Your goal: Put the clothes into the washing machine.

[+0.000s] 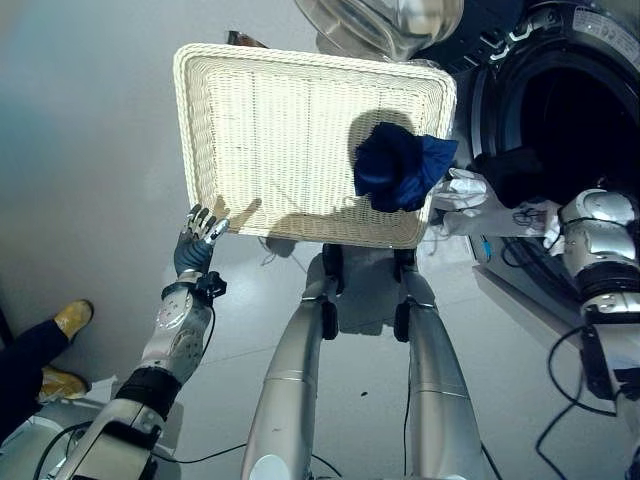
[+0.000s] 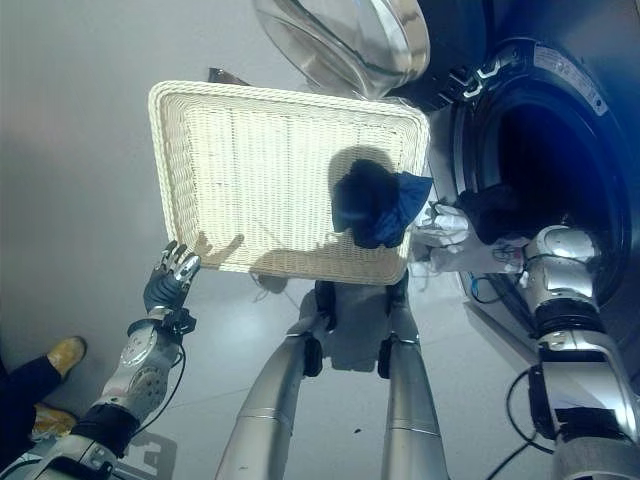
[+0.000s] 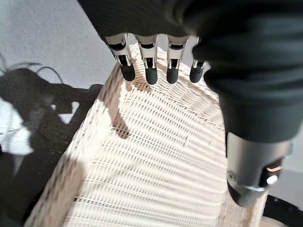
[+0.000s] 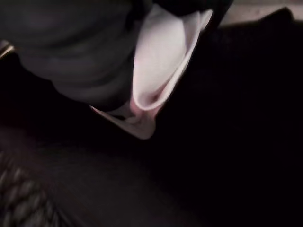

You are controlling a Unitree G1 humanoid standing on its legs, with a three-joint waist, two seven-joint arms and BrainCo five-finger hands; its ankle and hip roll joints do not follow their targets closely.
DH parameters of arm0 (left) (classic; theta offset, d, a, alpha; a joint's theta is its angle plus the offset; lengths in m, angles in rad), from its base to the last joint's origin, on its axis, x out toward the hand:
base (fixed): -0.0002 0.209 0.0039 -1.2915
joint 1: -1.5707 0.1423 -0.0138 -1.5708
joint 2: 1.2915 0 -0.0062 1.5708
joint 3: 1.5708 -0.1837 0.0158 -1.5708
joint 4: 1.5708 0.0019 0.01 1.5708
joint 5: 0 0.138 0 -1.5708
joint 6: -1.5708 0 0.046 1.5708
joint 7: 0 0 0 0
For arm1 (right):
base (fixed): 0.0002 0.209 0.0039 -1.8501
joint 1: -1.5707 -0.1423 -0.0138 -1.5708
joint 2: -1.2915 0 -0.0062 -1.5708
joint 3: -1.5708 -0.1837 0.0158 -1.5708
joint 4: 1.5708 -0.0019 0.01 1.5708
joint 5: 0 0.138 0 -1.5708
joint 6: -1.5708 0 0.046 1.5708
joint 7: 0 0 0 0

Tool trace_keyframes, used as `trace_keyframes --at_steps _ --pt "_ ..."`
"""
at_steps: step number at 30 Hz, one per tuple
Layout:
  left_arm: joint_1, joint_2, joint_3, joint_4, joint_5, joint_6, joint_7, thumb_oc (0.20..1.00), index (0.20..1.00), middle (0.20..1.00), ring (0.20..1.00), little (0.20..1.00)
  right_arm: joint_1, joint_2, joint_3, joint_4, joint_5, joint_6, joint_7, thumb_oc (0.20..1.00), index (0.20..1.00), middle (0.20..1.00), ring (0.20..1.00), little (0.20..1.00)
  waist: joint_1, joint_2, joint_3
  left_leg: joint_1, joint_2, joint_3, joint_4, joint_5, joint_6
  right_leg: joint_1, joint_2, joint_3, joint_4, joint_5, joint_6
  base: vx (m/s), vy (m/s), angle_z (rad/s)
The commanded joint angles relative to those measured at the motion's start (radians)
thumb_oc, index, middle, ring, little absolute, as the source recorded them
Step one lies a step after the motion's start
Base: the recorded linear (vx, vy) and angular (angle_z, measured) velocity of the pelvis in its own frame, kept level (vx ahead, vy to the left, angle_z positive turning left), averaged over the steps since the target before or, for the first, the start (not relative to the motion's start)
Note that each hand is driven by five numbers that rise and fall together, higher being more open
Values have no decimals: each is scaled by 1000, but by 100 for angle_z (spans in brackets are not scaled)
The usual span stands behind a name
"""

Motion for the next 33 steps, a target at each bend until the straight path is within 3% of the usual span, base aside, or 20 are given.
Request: trace_keyframes --at_steps 1,2,3,4,5,6,7,8,9,11,12,13,16,17,20,23,25,26,27,33 --pt "113 0 56 16 -25 -16 -36 1000 1000 1000 1000 1000 -58 -649 -140 -112 -157 -66 -257 200 200 200 200 200 -76 50 -33 59 25 -86 -159 89 -110 47 42 -135 251 -269 -12 36 -82 -11" --pt "132 2 60 18 -27 -15 -49 1000 1000 1000 1000 1000 -19 -680 -208 -82 -107 -167 -257 200 200 200 200 200 -86 50 -33 54 29 -86 -159 88 -114 44 40 -134 255 -274 -11 59 -120 -8" --pt "152 2 65 33 -36 -21 -75 1000 1000 1000 1000 1000 72 -680 -316 -39 12 -352 -257 200 200 200 200 200 -104 51 -33 48 31 -86 -159 88 -119 38 40 -133 258 -274 -9 44 -76 3" --pt "153 6 63 36 -40 -21 -80 1000 1000 1000 1000 1000 103 -670 -341 -39 57 -395 -257 200 200 200 200 200 -104 49 -33 47 32 -86 -158 89 -120 36 40 -133 259 -274 -8 43 -66 8" --pt "146 14 62 42 -47 -13 -88 1000 1000 1000 1000 1000 164 -625 -380 -52 167 -525 -257 715 715 715 715 715 -102 47 -33 40 33 -86 -158 92 -124 29 40 -132 261 -271 -6 23 -34 8" --pt "138 26 57 51 -55 -11 -99 1000 1000 1000 1000 1000 217 -595 -432 -35 276 -618 -168 881 881 881 881 881 -94 42 -33 36 32 -86 -155 93 -126 26 40 -132 259 -268 -6 54 -31 8" --pt "117 27 43 80 -65 -9 -130 1000 1000 1000 1000 1000 220 -500 -438 -7 772 -780 290 1000 1000 1000 1000 1000 -88 43 -33 30 23 -88 -146 88 -131 18 38 -121 253 -266 -5 20 -7 7" --pt "93 27 34 84 -68 -5 -136 1000 1000 1000 1000 1000 196 -464 -430 -5 998 -755 513 1000 1000 1000 1000 1000 -81 52 -33 11 24 -90 -149 103 -132 -2 41 -117 243 -247 -7 18 1 11" --pt "77 29 25 87 -72 -2 -142 1000 1000 1000 1000 1000 179 -432 -411 9 1225 -654 735 1000 1000 1000 1000 1000 -77 58 -33 2 21 -91 -147 106 -132 -12 42 -113 239 -241 -8 -16 10 11" --pt "55 32 5 88 -81 3 -148 1000 1000 1000 1000 1000 150 -389 -364 42 1395 -520 923 1000 1000 1000 1000 1000 -69 67 -33 -11 17 -91 -148 112 -130 -27 42 -108 233 -234 -10 3 2 14" --pt "39 37 -3 86 -86 10 -153 1000 1000 1000 1000 1000 110 -353 -302 83 1437 -371 1009 1000 1000 1000 1000 1000 -65 73 -33 -27 16 -90 -146 114 -127 -46 41 -103 230 -227 -12 -3 -69 22" --pt "20 52 -7 71 -87 27 -166 1000 1000 1000 1000 1000 76 -298 -244 86 1398 -254 1042 1000 1000 1000 1000 1000 -57 80 -33 -47 14 -92 -144 115 -123 -66 39 -102 223 -216 -11 -15 -112 24" --pt "-2 56 -20 73 -71 32 -170 1000 1000 1000 1000 1000 30 -237 -188 91 1384 -167 1051 1000 1000 1000 1000 1000 -49 91 -33 -72 13 -97 -149 120 -121 -94 40 -98 226 -212 -12 -7 -77 15" --pt "-13 42 -27 84 -66 28 -180 1000 1000 1000 1000 1000 13 -194 -157 144 1241 -82 1003 1000 1000 1000 1000 1000 -43 103 -33 -93 10 -101 -147 123 -120 -116 32 -94 235 -211 -9 6 -17 13" --pt "-26 34 -38 80 -62 25 -176 1000 1000 1000 1000 1000 -8 -166 -118 185 1094 19 952 1000 1000 1000 1000 1000 -36 115 -33 -112 7 -103 -145 126 -118 -135 27 -92 238 -206 -7 16 -6 -8" --pt "-41 48 -54 54 -65 46 -171 1000 1000 1000 1000 1000 -49 -169 15 270 361 296 855 1000 1000 1000 1000 1000 -22 129 -33 -120 0 -115 -133 102 -117 -147 15 -84 257 -229 2 -8 -1 -30" --pt "-46 57 -63 46 -65 48 -170 1000 1000 1000 1000 1000 -81 -190 118 302 -66 441 900 1000 1000 1000 1000 1000 -17 133 -33 -129 1 -116 -133 104 -115 -154 12 -87 255 -226 4 -14 -10 -13" --pt "-49 71 -70 19 -63 61 -159 1000 1000 1000 1000 1000 -122 -239 272 340 -174 488 964 1000 1000 1000 1000 1000 -9 137 -33 -135 -1 -121 -146 117 -112 -159 7 -95 247 -219 7 -49 -11 0" --pt "-38 101 -72 -2 -78 68 -158 1000 1000 1000 1000 1000 -140 -276 340 322 -12 480 978 1000 1000 1000 1000 1000 -9 139 -33 -134 0 -120 -155 126 -112 -157 4 -99 241 -215 8 -48 -7 9" --pt "-1 117 -65 3 -117 52 -202 1000 1000 1000 1000 1000 -109 -263 239 342 206 365 986 1000 1000 1000 1000 1000 -9 147 -33 -116 1 -117 -187 131 -115 -139 8 -94 206 -209 15 -25 49 10"
